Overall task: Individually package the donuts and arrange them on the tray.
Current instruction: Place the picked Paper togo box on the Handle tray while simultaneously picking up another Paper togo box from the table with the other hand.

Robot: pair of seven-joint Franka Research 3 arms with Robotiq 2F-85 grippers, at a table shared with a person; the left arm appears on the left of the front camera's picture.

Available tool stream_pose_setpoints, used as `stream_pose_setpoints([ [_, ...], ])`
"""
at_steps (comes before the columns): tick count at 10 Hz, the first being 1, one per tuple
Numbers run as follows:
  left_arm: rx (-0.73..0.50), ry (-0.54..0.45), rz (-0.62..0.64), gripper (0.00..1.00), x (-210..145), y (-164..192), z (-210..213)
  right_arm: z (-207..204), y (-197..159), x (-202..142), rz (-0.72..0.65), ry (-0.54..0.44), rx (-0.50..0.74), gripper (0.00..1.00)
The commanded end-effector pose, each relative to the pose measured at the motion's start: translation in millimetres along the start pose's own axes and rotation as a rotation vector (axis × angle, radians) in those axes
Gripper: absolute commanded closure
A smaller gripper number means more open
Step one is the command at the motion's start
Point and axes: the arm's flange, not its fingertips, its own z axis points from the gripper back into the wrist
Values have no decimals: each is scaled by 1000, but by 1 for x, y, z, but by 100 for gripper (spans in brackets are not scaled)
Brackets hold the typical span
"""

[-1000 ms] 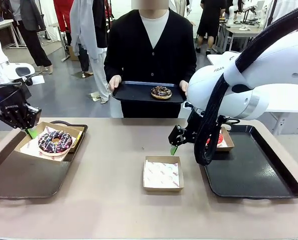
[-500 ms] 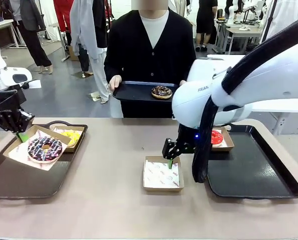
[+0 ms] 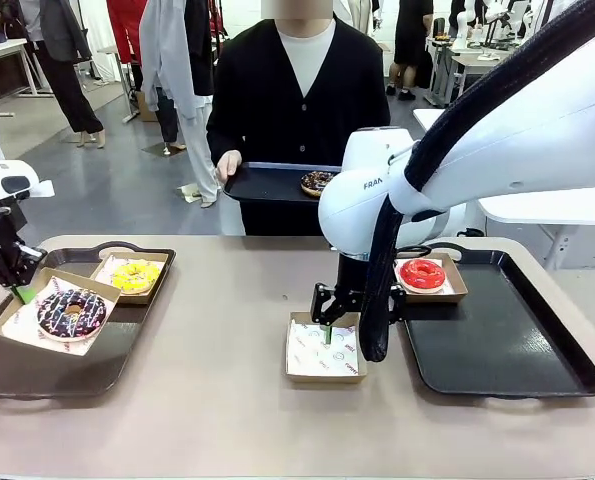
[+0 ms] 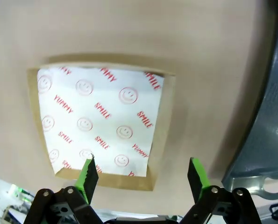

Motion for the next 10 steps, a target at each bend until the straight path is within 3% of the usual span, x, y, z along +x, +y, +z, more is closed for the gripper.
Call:
stream_pose_setpoints([
  [1, -23, -26, 35, 99, -2, -1, -7, -3, 7, 2, -74, -43, -49, 0],
  [10, 7, 25, 30, 99, 2, -9, -35, -18, -12, -10, -105, -85, 14, 0],
])
